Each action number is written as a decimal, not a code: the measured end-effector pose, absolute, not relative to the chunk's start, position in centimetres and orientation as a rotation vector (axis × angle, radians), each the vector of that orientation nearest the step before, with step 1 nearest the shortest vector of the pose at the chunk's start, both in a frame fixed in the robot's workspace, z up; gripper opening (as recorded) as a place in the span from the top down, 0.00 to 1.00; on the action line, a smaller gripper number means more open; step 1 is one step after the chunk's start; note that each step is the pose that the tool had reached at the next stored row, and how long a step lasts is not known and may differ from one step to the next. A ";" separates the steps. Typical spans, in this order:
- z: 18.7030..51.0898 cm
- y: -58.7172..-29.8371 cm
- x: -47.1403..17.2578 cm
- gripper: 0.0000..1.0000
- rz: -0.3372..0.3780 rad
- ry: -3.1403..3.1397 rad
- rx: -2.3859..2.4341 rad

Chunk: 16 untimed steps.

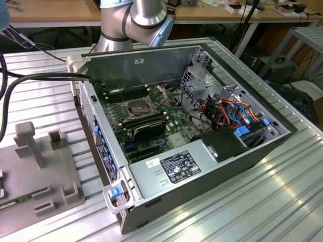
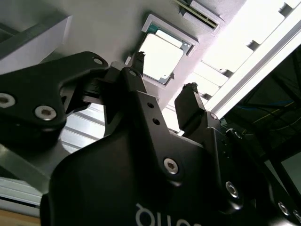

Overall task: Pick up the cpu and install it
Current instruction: 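Pick up the cpu and move it towards the insertion slot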

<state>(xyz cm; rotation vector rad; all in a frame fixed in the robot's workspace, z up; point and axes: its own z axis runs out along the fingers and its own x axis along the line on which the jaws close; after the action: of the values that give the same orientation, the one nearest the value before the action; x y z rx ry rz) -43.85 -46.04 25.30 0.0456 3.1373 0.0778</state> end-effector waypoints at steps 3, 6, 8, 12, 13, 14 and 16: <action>25.3 -46.0 -43.8 0.46 0.078 3.137 0.046; 25.3 -46.0 -43.8 0.46 0.078 3.137 0.046; 25.3 -46.0 -43.8 0.46 0.078 3.137 0.046; 25.3 -46.0 -43.8 0.45 0.078 3.137 0.046; 25.3 -46.0 -43.8 0.45 0.078 3.137 0.046; 25.3 -46.0 -43.8 0.32 0.078 3.137 0.046; 25.3 -46.0 -43.8 0.32 0.078 3.137 0.046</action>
<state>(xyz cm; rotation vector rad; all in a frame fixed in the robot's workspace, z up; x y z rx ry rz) -43.80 -46.05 25.30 0.0456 3.1373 0.0777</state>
